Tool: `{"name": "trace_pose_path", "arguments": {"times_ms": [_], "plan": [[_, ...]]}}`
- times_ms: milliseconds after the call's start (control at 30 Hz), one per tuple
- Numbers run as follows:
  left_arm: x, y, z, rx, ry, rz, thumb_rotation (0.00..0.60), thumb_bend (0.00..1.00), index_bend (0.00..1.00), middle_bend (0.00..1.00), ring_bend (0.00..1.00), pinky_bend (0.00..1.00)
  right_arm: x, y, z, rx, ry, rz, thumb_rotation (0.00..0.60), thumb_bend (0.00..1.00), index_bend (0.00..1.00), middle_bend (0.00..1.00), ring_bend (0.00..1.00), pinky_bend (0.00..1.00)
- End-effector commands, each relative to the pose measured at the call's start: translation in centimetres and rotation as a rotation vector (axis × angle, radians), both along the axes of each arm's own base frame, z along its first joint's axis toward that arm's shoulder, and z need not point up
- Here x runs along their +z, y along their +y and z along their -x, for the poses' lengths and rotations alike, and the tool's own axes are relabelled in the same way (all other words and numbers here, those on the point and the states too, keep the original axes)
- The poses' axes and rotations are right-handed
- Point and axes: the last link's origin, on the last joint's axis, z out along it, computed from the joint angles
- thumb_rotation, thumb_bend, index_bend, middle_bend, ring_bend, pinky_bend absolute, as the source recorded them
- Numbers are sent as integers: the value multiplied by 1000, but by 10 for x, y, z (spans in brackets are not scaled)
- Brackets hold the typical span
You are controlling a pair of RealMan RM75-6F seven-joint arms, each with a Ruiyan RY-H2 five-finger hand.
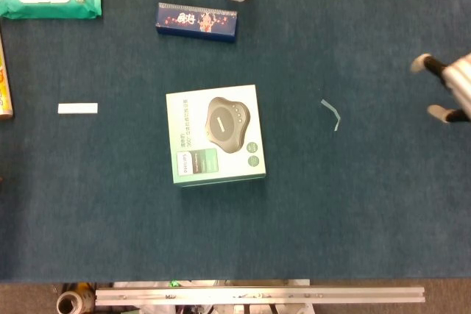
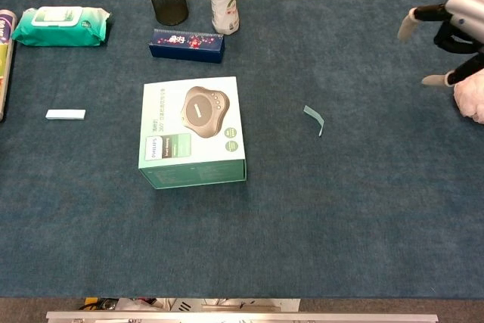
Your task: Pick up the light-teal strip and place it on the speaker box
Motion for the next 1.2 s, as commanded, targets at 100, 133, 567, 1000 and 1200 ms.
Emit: {"name": "trace_pose_path", "arguments": {"times_ms": [100,133,567,1000,1200], "plan": [[1,-4,5,22,-5,-13,600,269,209,249,208,161,-31,-27,-16,93,127,-80,600,98,403,1000,1000,1000],[2,-5,6,25,-8,-17,600,269,209,248,208,161,-36,-29,-18,103,142,-96,600,98,403,1000,1000,1000],[3,-7,14,42,-21,-30,600,269,208,248,209,161,-97,-43,-42,220,249,-261,600,100,403,1000,1000,1000],[2,-6,17,51,-32,-32,600,269,209,248,209,161,-127,-61,-50,275,305,-294,600,158,441,1000,1000,1000],[1,-7,18,59,-36,-33,600,269,209,248,209,161,-139,-64,-52,284,304,-308,600,159,458,1000,1000,1000]]}}
